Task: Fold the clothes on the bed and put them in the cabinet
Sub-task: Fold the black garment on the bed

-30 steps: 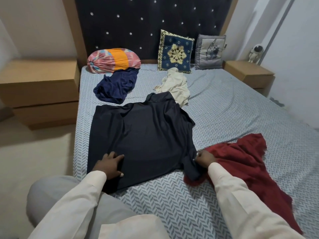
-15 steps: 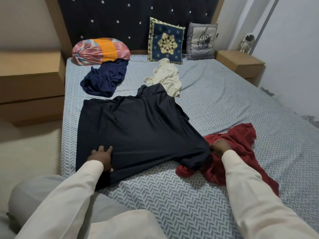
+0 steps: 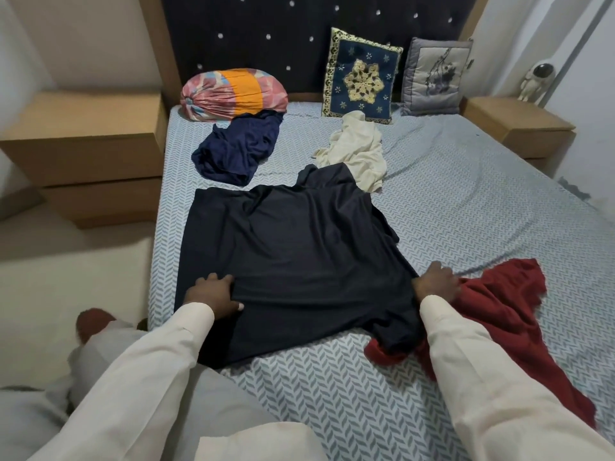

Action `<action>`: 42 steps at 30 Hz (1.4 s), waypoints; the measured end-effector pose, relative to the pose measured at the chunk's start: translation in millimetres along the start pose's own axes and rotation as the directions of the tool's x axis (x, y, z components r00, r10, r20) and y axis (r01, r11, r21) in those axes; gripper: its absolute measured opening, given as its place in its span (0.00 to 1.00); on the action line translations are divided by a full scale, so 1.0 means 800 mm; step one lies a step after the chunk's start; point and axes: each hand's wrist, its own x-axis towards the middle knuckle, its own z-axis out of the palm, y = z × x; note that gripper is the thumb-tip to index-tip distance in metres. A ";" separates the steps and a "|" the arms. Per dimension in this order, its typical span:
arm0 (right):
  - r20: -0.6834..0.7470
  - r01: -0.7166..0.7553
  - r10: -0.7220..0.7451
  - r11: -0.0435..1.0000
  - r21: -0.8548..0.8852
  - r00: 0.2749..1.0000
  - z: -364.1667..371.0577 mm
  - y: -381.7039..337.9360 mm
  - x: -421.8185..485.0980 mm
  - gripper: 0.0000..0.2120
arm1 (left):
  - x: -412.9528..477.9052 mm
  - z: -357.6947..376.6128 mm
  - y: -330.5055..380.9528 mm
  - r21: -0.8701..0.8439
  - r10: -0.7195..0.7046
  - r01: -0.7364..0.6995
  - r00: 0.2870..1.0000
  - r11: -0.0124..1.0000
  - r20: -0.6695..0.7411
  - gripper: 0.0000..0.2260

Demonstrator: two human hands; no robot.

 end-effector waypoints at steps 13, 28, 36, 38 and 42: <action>0.216 0.618 -0.689 0.720 0.315 0.692 0.049 -0.324 0.040 0.11 | 0.168 -0.065 -0.069 -0.085 0.096 -0.106 0.988 0.991 -0.119 0.20; 0.447 0.579 -0.540 0.813 0.060 0.713 0.074 -0.541 0.159 0.12 | 0.423 -0.176 -0.163 -0.157 0.154 -0.193 0.960 0.969 -0.234 0.12; 0.440 0.453 -0.441 0.887 0.084 0.782 0.062 -0.570 0.197 0.04 | 0.432 -0.220 -0.217 -0.716 0.042 -0.074 0.997 0.694 -0.062 0.07; 0.343 0.515 -0.489 0.857 0.018 0.802 0.063 -0.570 0.197 0.09 | 0.423 -0.216 -0.227 -0.866 0.026 0.007 0.999 0.500 0.023 0.13; 0.269 0.597 -0.552 0.793 -0.126 0.790 0.088 -0.571 0.180 0.11 | 0.430 -0.190 -0.232 -0.814 -0.153 0.034 0.986 0.580 -0.067 0.08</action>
